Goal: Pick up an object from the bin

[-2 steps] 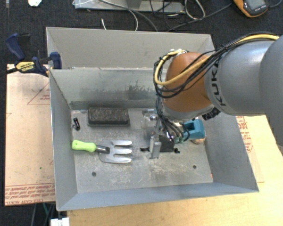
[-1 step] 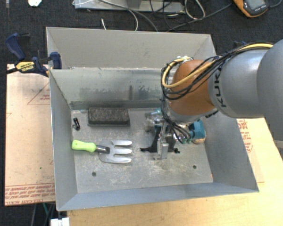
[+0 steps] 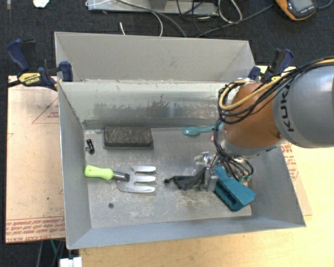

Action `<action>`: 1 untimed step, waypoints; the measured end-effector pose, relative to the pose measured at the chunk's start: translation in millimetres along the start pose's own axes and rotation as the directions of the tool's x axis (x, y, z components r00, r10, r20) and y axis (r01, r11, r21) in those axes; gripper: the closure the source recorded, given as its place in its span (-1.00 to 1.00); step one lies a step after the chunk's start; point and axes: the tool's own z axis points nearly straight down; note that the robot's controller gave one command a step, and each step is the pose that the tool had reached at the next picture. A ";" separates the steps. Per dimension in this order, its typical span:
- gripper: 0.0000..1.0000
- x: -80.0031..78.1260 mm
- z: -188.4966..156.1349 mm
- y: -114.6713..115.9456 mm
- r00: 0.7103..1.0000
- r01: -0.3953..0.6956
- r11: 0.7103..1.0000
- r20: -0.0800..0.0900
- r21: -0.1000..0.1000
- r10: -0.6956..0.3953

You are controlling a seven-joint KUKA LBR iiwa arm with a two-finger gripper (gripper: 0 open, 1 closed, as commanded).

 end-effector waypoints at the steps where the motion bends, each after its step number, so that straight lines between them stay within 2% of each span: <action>1: 1.00 0.0 0.0 -0.1 1.000 0.000 1.000 0.000 0.000 0.000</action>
Offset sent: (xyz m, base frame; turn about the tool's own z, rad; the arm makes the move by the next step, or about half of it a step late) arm 0.0049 -0.0017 0.1837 -0.1112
